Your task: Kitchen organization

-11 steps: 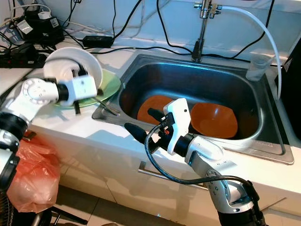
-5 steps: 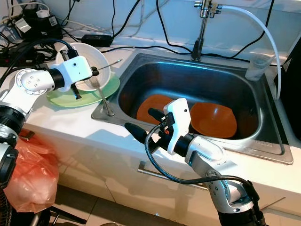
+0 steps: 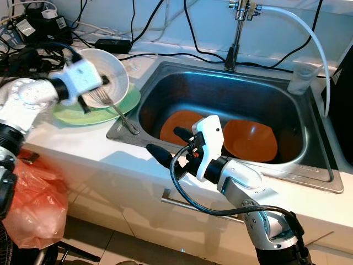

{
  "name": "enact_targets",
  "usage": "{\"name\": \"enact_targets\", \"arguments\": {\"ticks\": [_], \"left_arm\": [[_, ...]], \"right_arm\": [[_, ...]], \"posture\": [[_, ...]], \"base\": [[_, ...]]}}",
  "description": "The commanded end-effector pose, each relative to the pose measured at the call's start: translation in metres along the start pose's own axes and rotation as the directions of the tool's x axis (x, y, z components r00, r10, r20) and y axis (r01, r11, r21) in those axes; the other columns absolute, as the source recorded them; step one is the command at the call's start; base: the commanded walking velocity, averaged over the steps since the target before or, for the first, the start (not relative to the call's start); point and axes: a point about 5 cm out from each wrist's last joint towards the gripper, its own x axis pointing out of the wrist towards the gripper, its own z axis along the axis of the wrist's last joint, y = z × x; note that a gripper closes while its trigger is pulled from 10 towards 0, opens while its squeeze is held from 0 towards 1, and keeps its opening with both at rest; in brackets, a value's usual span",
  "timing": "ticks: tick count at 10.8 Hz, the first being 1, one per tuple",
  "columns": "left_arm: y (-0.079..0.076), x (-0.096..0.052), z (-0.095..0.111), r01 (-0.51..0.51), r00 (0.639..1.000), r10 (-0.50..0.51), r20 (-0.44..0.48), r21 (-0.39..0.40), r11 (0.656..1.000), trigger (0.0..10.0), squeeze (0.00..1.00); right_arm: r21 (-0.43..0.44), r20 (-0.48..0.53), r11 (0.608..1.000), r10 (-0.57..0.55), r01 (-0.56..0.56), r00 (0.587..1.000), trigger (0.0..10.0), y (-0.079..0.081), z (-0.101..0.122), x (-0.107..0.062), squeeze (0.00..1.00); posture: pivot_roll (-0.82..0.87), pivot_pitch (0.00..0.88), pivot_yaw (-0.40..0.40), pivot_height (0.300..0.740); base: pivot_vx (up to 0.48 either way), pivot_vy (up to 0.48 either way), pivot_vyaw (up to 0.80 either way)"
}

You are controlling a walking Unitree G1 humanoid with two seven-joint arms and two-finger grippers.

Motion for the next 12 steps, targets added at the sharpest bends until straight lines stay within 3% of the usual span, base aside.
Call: {"name": "enact_targets", "arguments": {"ticks": [1,4,7,12], "left_arm": [[0.016,-0.002,0.012,-0.057,0.997,0.058,0.045,-0.021,0.998,0.0,0.00],[0.016,0.000,0.019,-0.088,0.989,0.100,0.110,-0.111,0.990,0.0,0.00],[0.001,0.009,0.025,-0.093,0.979,0.125,0.163,-0.194,0.977,0.0,0.00],[-0.028,0.036,0.057,-0.085,0.946,0.169,0.276,-0.293,0.952,0.0,0.00]], "right_arm": [[-0.021,0.015,1.000,-0.008,0.008,1.000,10.0,-0.003,0.005,0.001,0.00],[0.000,0.037,1.000,0.015,-0.015,0.999,10.0,-0.001,0.009,0.004,0.00],[0.016,0.046,0.998,0.064,-0.065,0.997,10.0,0.003,0.014,0.004,0.00],[0.044,0.028,0.992,0.118,-0.119,0.993,10.0,0.008,0.015,-0.002,0.00]], "posture": [[0.04,0.000,0.021,0.740],[0.04,0.000,0.018,0.740],[0.03,0.000,0.015,0.740],[0.00,0.000,0.020,0.740]], "base": [[0.000,0.000,0.00],[0.000,0.000,0.00],[0.000,0.000,0.00],[0.000,0.000,0.00]]}}
